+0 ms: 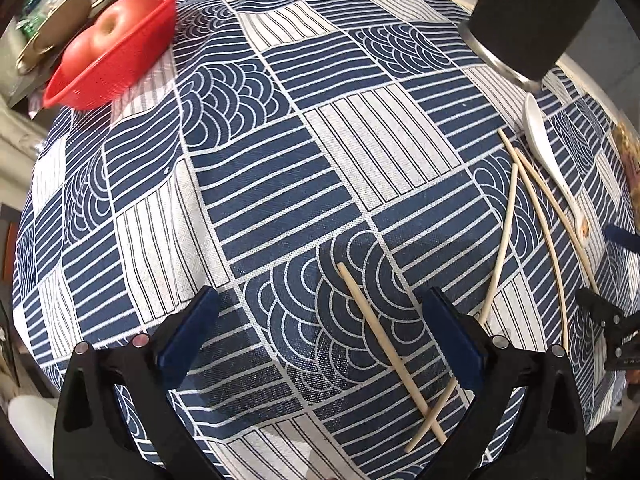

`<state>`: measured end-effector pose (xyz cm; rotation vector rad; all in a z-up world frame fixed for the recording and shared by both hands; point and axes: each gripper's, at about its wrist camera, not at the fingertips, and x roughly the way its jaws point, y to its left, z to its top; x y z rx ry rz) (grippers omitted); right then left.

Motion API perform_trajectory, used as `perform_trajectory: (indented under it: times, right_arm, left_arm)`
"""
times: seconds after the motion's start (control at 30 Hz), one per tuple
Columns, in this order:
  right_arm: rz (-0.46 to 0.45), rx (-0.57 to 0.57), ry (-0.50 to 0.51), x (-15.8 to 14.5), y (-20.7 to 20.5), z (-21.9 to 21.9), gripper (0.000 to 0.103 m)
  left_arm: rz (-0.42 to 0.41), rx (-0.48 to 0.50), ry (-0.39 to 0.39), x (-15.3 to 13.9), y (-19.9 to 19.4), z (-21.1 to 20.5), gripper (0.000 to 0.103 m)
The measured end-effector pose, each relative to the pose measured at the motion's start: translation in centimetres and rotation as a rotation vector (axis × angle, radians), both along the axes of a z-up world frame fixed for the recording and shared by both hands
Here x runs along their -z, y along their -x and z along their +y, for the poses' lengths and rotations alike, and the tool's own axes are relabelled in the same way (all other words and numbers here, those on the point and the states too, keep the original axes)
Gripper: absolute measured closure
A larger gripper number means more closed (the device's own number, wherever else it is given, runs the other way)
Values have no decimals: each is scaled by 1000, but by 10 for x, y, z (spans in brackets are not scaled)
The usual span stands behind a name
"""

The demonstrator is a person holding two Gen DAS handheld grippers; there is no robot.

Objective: Organize utensils
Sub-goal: 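Lower both tools to the cloth and each grasp a loose wooden chopstick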

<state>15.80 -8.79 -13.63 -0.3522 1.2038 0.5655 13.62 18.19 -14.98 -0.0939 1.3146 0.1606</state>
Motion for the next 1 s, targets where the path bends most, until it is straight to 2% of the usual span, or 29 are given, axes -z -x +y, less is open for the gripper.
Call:
perform_trajectory:
  times: [0.33, 0.43, 0.47, 0.5, 0.53, 0.57, 0.6, 0.63, 0.67, 0.7, 0.73, 0.83, 1.0]
  right_arm:
    - [35, 38, 30, 0, -8, 3, 6]
    - [59, 47, 55, 0, -10, 10, 8]
    - [65, 45, 58, -1, -9, 12, 9]
    - [67, 48, 57, -4, -8, 13, 17]
    - [64, 53, 54, -9, -7, 14, 26]
    - [65, 59, 53, -12, -5, 16, 49]
    - [65, 59, 53, -12, -5, 16, 75]
    - [81, 68, 57, -15, -4, 20, 90]
    - [83, 79, 71, -16, -3, 22, 96]
    - [79, 81, 79, -16, -1, 23, 97]
    - [78, 82, 82, -15, 1, 24, 97]
    - [170, 104, -17, -15, 5, 20, 98]
    - [227, 181, -148, -22, 9, -6, 98]
  left_arm:
    - [46, -85, 4, 7, 11, -3, 4]
    - [48, -80, 6, 10, 22, -3, 6]
    - [47, -80, 5, 9, 23, -3, 10]
    - [49, -84, 7, 7, 25, 0, 15]
    - [48, -87, 7, 4, 28, 1, 27]
    - [51, -89, 9, 1, 30, 5, 40]
    - [60, -92, 13, 0, 30, 7, 46]
    - [68, -100, 17, -2, 31, 8, 61]
    - [75, -109, 24, -3, 32, 12, 85]
    - [95, -115, 44, -3, 33, 17, 94]
    - [104, -122, 74, -2, 35, 22, 97]
    - [116, -128, 128, 1, 37, 36, 98]
    - [123, -126, 125, -1, 33, 59, 103]
